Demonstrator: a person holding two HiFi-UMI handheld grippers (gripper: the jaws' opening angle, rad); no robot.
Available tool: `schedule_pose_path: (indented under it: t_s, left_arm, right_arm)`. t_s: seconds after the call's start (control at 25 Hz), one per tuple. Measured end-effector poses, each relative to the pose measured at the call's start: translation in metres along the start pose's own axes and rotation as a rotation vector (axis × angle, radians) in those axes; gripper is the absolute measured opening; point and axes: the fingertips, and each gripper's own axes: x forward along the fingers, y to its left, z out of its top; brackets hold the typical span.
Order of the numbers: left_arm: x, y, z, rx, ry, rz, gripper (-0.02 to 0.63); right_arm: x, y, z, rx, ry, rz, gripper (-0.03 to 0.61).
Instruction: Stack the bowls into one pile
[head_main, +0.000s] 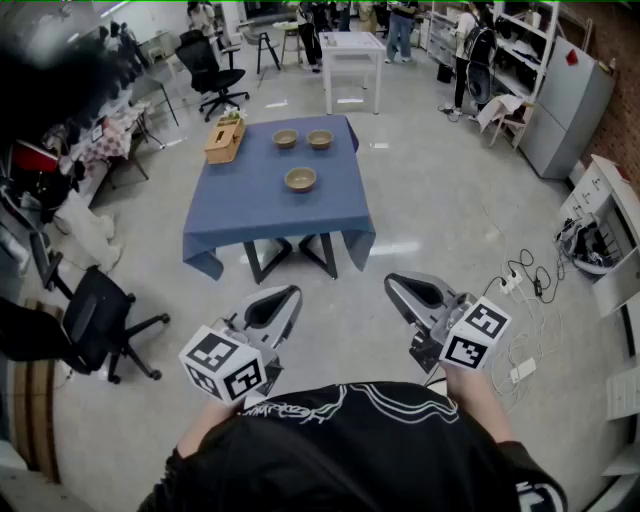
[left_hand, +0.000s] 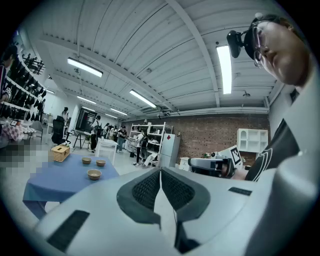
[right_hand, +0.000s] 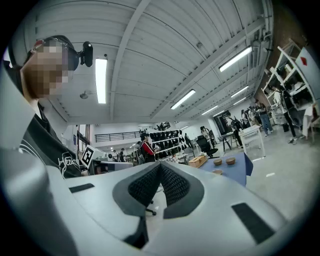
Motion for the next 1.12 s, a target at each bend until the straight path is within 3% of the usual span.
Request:
schedule_pose_path:
  t_s: [0.44, 0.48, 0.56, 0.64, 0.84, 1.12]
  left_arm:
    - [0.025, -0.024, -0.010, 0.019, 0.010, -0.002, 0.031]
    - [0.026, -0.026, -0.012, 0.015, 0.011, 0.000, 0.031]
    - [0.028, -0.028, -0.015, 0.011, 0.015, 0.002, 0.031]
    - [0.029, -0.029, -0.019, 0.011, 0.022, 0.005, 0.031]
    - [0.029, -0.026, -0.022, 0.010, 0.034, 0.018, 0.031]
    - [0.034, 0.001, -0.031, 0.004, 0.045, 0.038, 0.031]
  right_arm:
    - [-0.040, -0.021, -0.003, 0.026, -0.018, -0.034, 0.036]
    - [-0.042, -0.022, -0.004, 0.023, -0.017, -0.034, 0.061]
    - [-0.046, -0.024, -0.007, 0.028, -0.013, -0.034, 0.191]
    - [-0.049, -0.031, -0.011, 0.035, -0.009, -0.055, 0.241]
    - [-0.053, -0.049, -0.019, 0.046, -0.020, -0.121, 0.304]
    - [-0.038, -0.072, -0.031, 0.047, -0.018, -0.166, 0.313]
